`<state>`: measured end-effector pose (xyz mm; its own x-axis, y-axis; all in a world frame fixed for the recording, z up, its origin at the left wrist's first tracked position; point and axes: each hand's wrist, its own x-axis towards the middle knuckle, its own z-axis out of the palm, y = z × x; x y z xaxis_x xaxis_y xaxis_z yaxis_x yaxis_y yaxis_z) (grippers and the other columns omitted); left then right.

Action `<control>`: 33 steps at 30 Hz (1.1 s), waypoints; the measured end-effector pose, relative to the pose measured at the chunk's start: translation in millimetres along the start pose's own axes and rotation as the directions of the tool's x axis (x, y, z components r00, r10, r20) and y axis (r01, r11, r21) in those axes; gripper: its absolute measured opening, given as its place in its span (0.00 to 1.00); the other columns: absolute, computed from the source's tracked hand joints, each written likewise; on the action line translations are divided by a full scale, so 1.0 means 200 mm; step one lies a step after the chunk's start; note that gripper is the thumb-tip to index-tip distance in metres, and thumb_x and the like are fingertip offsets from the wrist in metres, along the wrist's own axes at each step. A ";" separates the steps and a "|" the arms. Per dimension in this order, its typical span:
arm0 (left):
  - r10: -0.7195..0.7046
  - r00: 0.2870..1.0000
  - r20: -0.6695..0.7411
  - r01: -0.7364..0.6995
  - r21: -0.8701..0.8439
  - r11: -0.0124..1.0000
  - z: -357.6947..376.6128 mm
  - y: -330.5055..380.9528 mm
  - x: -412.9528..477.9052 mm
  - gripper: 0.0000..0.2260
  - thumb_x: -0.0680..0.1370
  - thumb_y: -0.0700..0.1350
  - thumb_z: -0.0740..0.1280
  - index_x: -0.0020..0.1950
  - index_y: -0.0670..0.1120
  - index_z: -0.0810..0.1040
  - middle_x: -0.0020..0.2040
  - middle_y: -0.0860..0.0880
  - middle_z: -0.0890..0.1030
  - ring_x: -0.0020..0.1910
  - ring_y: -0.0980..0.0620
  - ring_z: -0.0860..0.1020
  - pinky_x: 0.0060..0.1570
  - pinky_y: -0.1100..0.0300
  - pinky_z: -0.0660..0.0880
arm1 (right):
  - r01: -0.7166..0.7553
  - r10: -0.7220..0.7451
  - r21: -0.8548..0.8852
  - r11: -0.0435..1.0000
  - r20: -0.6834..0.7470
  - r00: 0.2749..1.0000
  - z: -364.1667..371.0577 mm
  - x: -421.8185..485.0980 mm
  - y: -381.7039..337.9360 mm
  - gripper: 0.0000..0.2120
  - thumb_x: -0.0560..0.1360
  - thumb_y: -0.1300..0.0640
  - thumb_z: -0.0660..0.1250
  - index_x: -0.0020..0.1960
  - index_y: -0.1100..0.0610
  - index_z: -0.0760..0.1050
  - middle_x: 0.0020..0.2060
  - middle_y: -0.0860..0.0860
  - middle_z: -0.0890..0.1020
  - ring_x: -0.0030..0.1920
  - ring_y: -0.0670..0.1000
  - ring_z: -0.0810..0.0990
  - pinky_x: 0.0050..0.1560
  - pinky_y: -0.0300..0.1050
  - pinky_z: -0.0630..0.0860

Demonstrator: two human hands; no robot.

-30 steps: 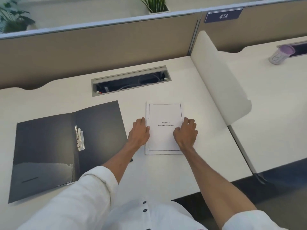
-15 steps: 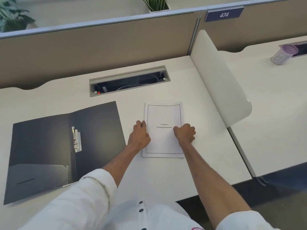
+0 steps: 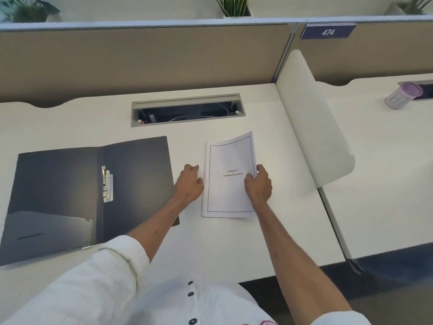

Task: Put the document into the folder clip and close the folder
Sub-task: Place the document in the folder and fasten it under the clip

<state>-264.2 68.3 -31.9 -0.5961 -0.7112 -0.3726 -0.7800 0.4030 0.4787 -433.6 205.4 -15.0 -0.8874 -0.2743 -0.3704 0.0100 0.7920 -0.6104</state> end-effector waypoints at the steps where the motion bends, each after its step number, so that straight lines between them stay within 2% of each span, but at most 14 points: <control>1: -0.004 1.000 -0.023 0.003 -0.044 0.999 -0.02 -0.03 -0.01 0.24 0.88 0.41 0.60 0.85 0.40 0.67 0.79 0.41 0.70 0.72 0.38 0.77 0.72 0.43 0.76 | 0.033 -0.033 0.015 0.999 -0.018 0.999 0.00 -0.01 -0.02 0.11 0.81 0.60 0.62 0.61 0.56 0.77 0.53 0.55 0.85 0.50 0.62 0.78 0.52 0.52 0.75; 3: -0.010 0.999 -0.053 0.004 -0.123 0.992 -0.07 -0.08 -0.03 0.24 0.88 0.41 0.60 0.85 0.41 0.67 0.80 0.42 0.71 0.73 0.39 0.78 0.75 0.44 0.75 | 0.094 -0.090 0.069 0.993 -0.048 0.995 0.00 -0.04 -0.05 0.05 0.80 0.61 0.62 0.52 0.58 0.76 0.48 0.54 0.86 0.49 0.64 0.81 0.52 0.55 0.79; 6: -0.037 0.995 -0.096 0.015 -0.227 0.974 -0.13 -0.16 -0.08 0.22 0.89 0.42 0.60 0.84 0.42 0.69 0.79 0.42 0.75 0.74 0.41 0.79 0.76 0.46 0.74 | 0.157 -0.151 0.189 0.969 -0.048 0.987 0.03 -0.09 -0.12 0.03 0.79 0.60 0.63 0.48 0.58 0.74 0.43 0.52 0.85 0.43 0.61 0.79 0.50 0.53 0.78; 10: -0.101 0.986 -0.136 0.047 -0.355 0.934 -0.21 -0.29 -0.16 0.20 0.90 0.43 0.59 0.83 0.42 0.72 0.73 0.43 0.82 0.72 0.42 0.80 0.74 0.51 0.74 | 0.196 -0.226 0.340 0.920 0.053 0.973 0.13 -0.19 -0.23 0.06 0.81 0.61 0.66 0.53 0.59 0.81 0.48 0.56 0.88 0.46 0.61 0.82 0.56 0.57 0.82; 14: -0.230 0.955 -0.190 0.119 -0.461 0.879 -0.29 -0.46 -0.23 0.17 0.89 0.42 0.62 0.76 0.43 0.78 0.67 0.42 0.86 0.66 0.41 0.83 0.67 0.52 0.76 | 0.162 -0.257 0.437 0.885 0.168 0.952 0.30 -0.32 -0.33 0.07 0.82 0.64 0.66 0.56 0.62 0.82 0.48 0.59 0.87 0.46 0.54 0.80 0.53 0.50 0.78; 16: -0.303 0.928 -0.216 0.165 -0.491 0.855 -0.33 -0.55 -0.27 0.17 0.88 0.40 0.63 0.77 0.43 0.78 0.67 0.42 0.86 0.66 0.41 0.83 0.66 0.53 0.77 | 0.140 -0.258 0.450 0.882 0.213 0.942 0.39 -0.38 -0.37 0.08 0.82 0.65 0.66 0.58 0.64 0.83 0.50 0.59 0.87 0.47 0.55 0.80 0.56 0.52 0.80; 18: -0.360 0.904 -0.232 0.203 -0.509 0.837 -0.36 -0.65 -0.31 0.19 0.87 0.39 0.63 0.78 0.44 0.77 0.66 0.42 0.86 0.66 0.41 0.83 0.69 0.50 0.79 | 0.115 -0.252 0.447 0.887 0.262 0.932 0.48 -0.44 -0.40 0.09 0.82 0.66 0.67 0.60 0.65 0.83 0.54 0.62 0.88 0.49 0.56 0.82 0.62 0.59 0.83; 20: -0.410 0.879 -0.245 0.239 -0.516 0.822 -0.38 -0.74 -0.35 0.19 0.87 0.37 0.62 0.78 0.45 0.78 0.64 0.42 0.87 0.65 0.40 0.84 0.68 0.49 0.80 | 0.077 -0.232 0.440 0.894 0.309 0.922 0.56 -0.50 -0.43 0.10 0.82 0.66 0.66 0.61 0.67 0.82 0.57 0.66 0.87 0.52 0.62 0.84 0.66 0.66 0.82; 22: -0.458 0.852 -0.253 0.276 -0.525 0.805 -0.39 -0.83 -0.39 0.19 0.86 0.37 0.61 0.76 0.45 0.80 0.64 0.42 0.87 0.64 0.41 0.84 0.63 0.54 0.78 | 0.036 -0.200 0.437 0.899 0.338 0.920 0.64 -0.55 -0.45 0.11 0.82 0.66 0.66 0.61 0.67 0.82 0.59 0.66 0.86 0.58 0.69 0.85 0.67 0.68 0.81; 24: -0.506 0.828 -0.241 0.324 -0.531 0.783 -0.40 -0.91 -0.43 0.19 0.85 0.36 0.60 0.74 0.45 0.82 0.63 0.43 0.88 0.64 0.41 0.84 0.60 0.57 0.76 | 0.000 -0.173 0.428 0.904 0.365 0.915 0.71 -0.58 -0.46 0.11 0.82 0.66 0.66 0.62 0.66 0.82 0.60 0.66 0.86 0.56 0.67 0.85 0.68 0.68 0.81; 27: -0.539 0.815 -0.210 0.366 -0.535 0.762 -0.41 -1.01 -0.47 0.20 0.85 0.35 0.59 0.70 0.45 0.84 0.62 0.44 0.89 0.63 0.40 0.86 0.69 0.50 0.80 | -0.029 -0.152 0.409 0.912 0.401 0.903 0.81 -0.60 -0.49 0.12 0.82 0.67 0.66 0.63 0.67 0.82 0.61 0.68 0.85 0.51 0.57 0.81 0.69 0.67 0.81; 28: -0.546 0.812 -0.207 0.375 -0.531 0.760 -0.41 -1.04 -0.49 0.20 0.85 0.35 0.59 0.69 0.45 0.85 0.62 0.44 0.89 0.63 0.40 0.86 0.69 0.48 0.81 | -0.036 -0.146 0.405 0.914 0.410 0.900 0.84 -0.61 -0.49 0.12 0.82 0.67 0.66 0.63 0.67 0.82 0.62 0.68 0.85 0.51 0.57 0.81 0.69 0.66 0.81; 33: -0.560 0.795 -0.232 0.414 -0.468 0.781 -0.43 -1.15 -0.51 0.19 0.84 0.36 0.59 0.66 0.46 0.86 0.62 0.45 0.89 0.63 0.40 0.85 0.66 0.50 0.81 | -0.079 -0.108 0.389 0.918 0.437 0.893 0.94 -0.63 -0.52 0.13 0.83 0.67 0.66 0.66 0.65 0.82 0.63 0.67 0.86 0.53 0.57 0.82 0.71 0.66 0.80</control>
<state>-8.2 -0.5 -35.7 0.0068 -0.9248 -0.3804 -0.7666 -0.2491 0.5919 -236.2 54.5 -36.0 -0.5919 -0.5691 -0.5707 0.2590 0.5362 -0.8034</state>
